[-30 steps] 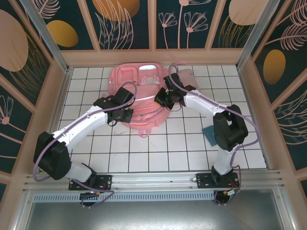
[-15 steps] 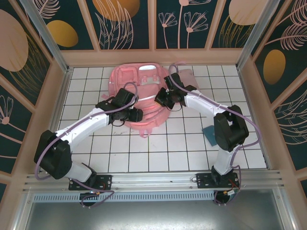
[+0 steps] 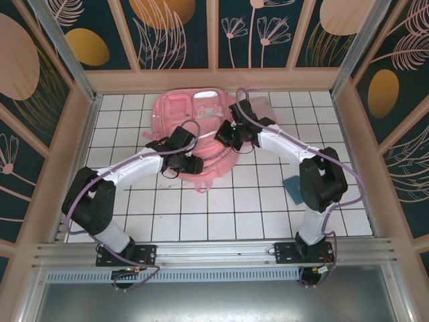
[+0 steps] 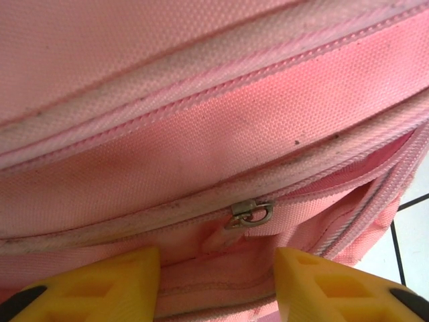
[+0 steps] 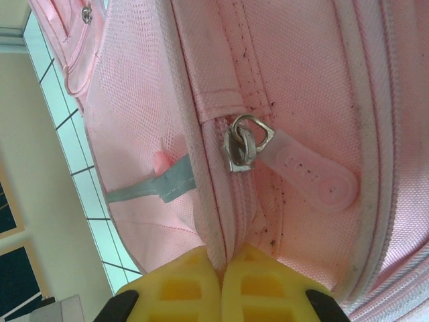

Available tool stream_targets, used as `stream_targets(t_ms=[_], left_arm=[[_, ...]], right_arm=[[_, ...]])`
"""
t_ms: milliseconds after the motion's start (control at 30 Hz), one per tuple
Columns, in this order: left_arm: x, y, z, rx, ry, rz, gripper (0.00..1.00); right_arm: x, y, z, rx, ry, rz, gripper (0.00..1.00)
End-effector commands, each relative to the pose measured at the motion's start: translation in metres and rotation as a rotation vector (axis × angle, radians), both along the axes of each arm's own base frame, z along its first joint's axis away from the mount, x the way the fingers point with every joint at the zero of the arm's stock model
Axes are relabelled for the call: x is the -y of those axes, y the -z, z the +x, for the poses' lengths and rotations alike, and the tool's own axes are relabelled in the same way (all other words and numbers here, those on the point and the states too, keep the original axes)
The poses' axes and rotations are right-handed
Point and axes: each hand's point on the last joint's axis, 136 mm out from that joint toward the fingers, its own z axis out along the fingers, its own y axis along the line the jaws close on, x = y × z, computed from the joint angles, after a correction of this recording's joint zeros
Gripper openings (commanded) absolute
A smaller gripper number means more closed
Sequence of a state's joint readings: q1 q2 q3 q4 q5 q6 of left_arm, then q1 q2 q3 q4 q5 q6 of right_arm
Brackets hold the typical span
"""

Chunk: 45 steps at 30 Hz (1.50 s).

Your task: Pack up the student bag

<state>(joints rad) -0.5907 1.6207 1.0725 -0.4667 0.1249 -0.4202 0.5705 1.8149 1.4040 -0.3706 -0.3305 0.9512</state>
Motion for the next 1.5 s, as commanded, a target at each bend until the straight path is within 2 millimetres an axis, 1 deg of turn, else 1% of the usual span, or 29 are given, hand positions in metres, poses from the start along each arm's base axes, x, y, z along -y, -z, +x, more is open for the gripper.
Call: stream_targets(t_ms=[0, 100, 233, 333, 500, 567, 667, 800, 900, 1100, 1200, 1300, 1467], left_arm=[[0.003, 0.000, 0.008, 0.016, -0.008, -0.002, 0.46], [0.007, 0.001, 0.014, 0.021, -0.019, -0.012, 0.42], [0.011, 0.001, 0.019, 0.025, -0.047, -0.031, 0.36], [0.015, -0.007, 0.024, 0.051, -0.075, -0.081, 0.29], [0.024, -0.023, 0.025, 0.083, -0.089, -0.177, 0.29], [0.022, -0.022, 0.024, 0.076, -0.099, -0.175, 0.29], [0.016, -0.019, 0.024, 0.074, -0.120, -0.147, 0.19], [0.013, -0.029, 0.023, 0.093, -0.124, -0.143, 0.08], [0.006, -0.036, 0.021, 0.113, -0.125, -0.114, 0.01], [-0.020, -0.047, 0.017, 0.166, -0.115, 0.019, 0.00], [-0.032, -0.046, 0.015, 0.174, -0.114, 0.079, 0.00], [-0.043, -0.044, 0.015, 0.186, -0.135, 0.134, 0.00], [-0.077, -0.042, 0.022, 0.225, -0.220, 0.291, 0.00]], right_arm=[[-0.011, -0.044, 0.004, 0.088, -0.032, 0.076, 0.00], [-0.013, -0.050, 0.003, 0.093, -0.040, 0.092, 0.00], [-0.017, -0.064, 0.001, 0.112, -0.056, 0.129, 0.00], [-0.020, -0.072, -0.001, 0.121, -0.069, 0.157, 0.00], [-0.022, -0.078, -0.001, 0.130, -0.070, 0.167, 0.00], [-0.021, -0.078, 0.000, 0.131, -0.067, 0.169, 0.00], [-0.021, -0.079, 0.000, 0.134, -0.064, 0.165, 0.00], [-0.015, -0.075, 0.004, 0.144, -0.042, 0.128, 0.00], [-0.007, -0.072, 0.009, 0.159, -0.012, 0.087, 0.00], [0.013, -0.064, 0.019, 0.174, 0.060, -0.004, 0.00], [0.021, -0.062, 0.021, 0.182, 0.089, -0.020, 0.00], [0.024, -0.065, 0.022, 0.192, 0.095, -0.024, 0.00], [0.029, -0.067, 0.022, 0.204, 0.099, -0.045, 0.00]])
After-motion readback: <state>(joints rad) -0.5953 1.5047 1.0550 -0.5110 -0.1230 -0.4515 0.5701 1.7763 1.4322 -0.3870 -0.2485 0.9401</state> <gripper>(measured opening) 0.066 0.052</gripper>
